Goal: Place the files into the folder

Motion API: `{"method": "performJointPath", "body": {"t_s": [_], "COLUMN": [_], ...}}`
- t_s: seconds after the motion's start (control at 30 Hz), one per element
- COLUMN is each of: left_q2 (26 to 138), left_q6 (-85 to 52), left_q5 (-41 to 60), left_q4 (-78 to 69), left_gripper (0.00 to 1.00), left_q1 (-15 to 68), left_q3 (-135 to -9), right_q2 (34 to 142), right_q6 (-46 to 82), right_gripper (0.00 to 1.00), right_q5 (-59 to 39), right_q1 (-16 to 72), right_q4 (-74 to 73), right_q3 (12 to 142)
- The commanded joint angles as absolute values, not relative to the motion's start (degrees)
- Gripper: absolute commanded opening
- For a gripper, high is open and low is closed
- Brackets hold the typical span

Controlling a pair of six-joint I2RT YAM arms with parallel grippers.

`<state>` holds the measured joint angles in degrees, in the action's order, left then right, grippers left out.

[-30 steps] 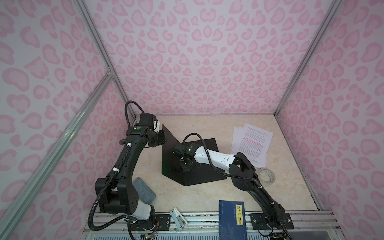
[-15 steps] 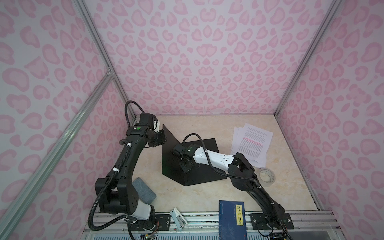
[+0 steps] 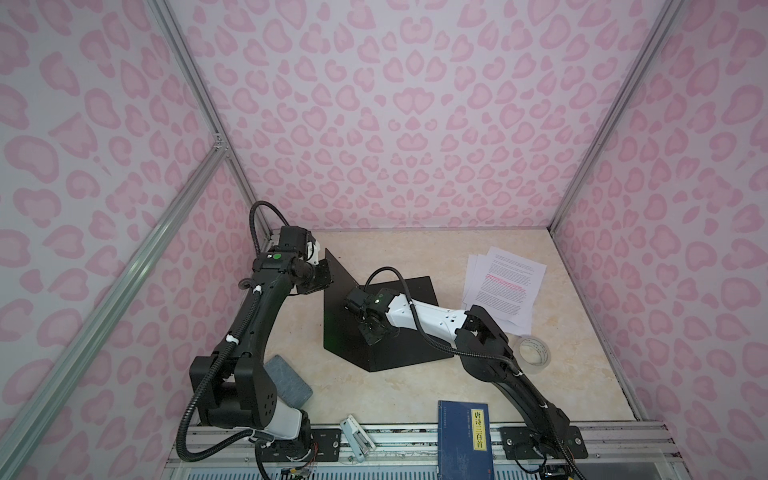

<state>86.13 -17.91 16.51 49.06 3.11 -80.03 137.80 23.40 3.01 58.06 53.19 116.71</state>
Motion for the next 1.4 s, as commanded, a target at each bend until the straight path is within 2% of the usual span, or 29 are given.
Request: {"method": "performJointPath", "body": {"t_s": [0.0, 1.37], "left_q2": [85.92, 90.23], "left_q6": [-17.23, -9.23], "left_q5": [17.05, 12.92], "left_q4": [50.15, 56.59], "left_gripper": [0.03, 0.03], "left_q1": [3.16, 3.69], "left_q3": [-80.74, -83.03], "right_q2": [139.41, 138.69], "right_q6": [24.21, 24.26], "right_gripper": [0.08, 0.07], "right_q5": [6.55, 7.54], "right_q1": [57.43, 55.79], "right_q4": [55.41, 55.81], "right_q3": [115.86, 116.02]}}
